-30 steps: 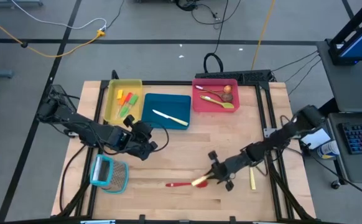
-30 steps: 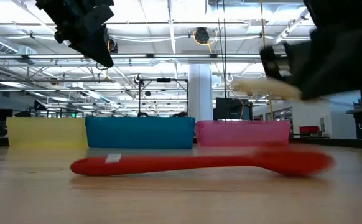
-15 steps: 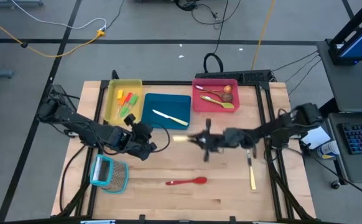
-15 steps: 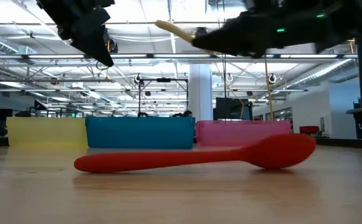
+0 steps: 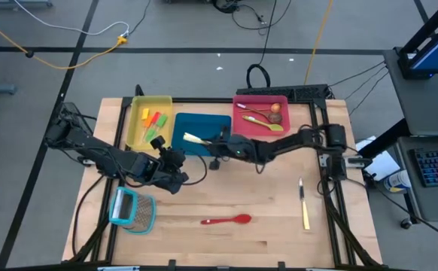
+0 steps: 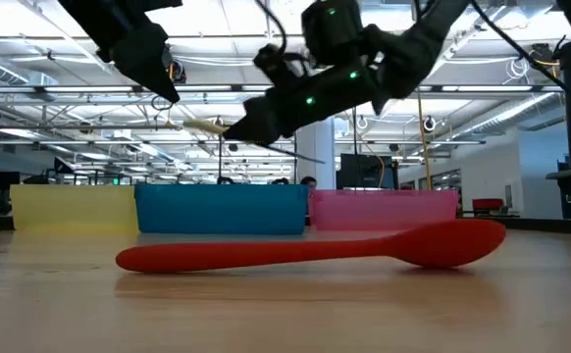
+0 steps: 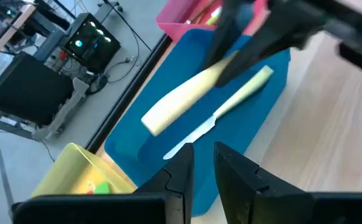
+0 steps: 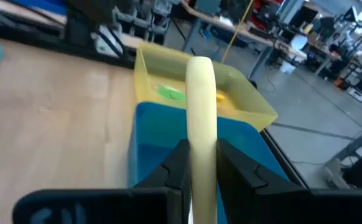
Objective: Pick & Place Kitchen Items
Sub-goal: Put the left light yellow knife into the blue bin
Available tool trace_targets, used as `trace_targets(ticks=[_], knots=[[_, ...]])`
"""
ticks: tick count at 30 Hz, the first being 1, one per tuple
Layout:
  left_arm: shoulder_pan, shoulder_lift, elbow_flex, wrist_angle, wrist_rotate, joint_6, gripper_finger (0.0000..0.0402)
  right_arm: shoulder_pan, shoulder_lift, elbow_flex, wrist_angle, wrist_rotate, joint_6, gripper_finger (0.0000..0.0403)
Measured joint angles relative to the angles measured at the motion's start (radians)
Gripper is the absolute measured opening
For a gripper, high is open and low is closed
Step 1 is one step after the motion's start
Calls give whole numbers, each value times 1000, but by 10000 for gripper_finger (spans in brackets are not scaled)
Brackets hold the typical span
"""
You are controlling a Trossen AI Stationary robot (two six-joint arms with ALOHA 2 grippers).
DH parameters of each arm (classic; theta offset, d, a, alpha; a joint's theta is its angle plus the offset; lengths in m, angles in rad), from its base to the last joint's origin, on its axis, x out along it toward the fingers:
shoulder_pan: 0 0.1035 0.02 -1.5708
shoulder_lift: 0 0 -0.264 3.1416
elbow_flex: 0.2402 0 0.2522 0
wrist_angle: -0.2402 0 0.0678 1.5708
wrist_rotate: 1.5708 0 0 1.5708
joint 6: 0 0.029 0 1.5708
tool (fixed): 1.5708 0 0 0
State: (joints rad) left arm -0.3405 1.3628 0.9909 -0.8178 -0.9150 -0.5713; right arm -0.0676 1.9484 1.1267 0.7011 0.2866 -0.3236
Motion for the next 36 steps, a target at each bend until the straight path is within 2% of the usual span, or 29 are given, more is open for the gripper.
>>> trace_targets(ticks=[5,8,11,21,36], knots=[[0,0,0,-4,6,10,67,-44,52,78,-21,-7,5,45],[0,0,0,-1,6,10,67,-76,87,114,0,-70,-1,45],[0,0,0,2,6,1,67,-105,128,123,20,-136,59,46],[0,0,0,3,20,-23,67,-123,215,123,-11,-134,103,51],[0,0,0,3,20,-43,67,-123,214,123,-55,-132,157,139]])
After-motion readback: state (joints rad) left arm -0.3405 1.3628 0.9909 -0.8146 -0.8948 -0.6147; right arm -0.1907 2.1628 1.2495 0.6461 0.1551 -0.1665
